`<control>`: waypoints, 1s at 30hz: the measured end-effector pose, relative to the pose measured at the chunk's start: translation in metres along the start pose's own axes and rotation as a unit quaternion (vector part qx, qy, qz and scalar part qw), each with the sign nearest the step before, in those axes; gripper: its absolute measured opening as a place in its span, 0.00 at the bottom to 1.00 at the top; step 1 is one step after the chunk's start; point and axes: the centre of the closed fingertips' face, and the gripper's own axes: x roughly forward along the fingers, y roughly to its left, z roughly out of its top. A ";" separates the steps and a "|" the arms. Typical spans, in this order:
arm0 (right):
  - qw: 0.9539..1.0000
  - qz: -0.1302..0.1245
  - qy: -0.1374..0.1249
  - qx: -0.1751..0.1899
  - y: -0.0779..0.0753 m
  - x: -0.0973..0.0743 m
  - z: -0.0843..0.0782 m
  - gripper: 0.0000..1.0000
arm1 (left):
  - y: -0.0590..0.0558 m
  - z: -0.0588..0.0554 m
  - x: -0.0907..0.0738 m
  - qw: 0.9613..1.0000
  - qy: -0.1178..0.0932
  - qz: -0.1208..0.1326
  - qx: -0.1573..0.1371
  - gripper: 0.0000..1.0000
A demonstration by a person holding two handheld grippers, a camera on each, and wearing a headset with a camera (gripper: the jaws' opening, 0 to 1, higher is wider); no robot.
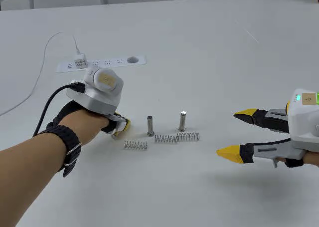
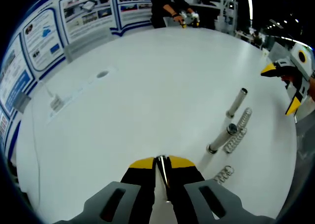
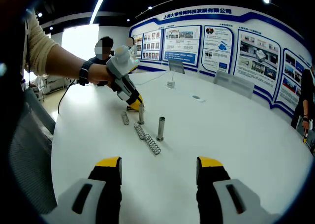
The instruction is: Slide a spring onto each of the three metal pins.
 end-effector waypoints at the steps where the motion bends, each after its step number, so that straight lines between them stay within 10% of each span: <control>1: 1.000 0.000 0.000 0.000 0.000 0.000 0.000 0.62 | 0.000 -0.001 0.000 1.000 0.002 0.001 -0.001 0.10; 30: 1.000 -0.003 0.003 0.001 -0.002 -0.001 -0.003 0.62 | 0.006 0.003 -0.013 0.998 -0.013 0.014 -0.057 0.07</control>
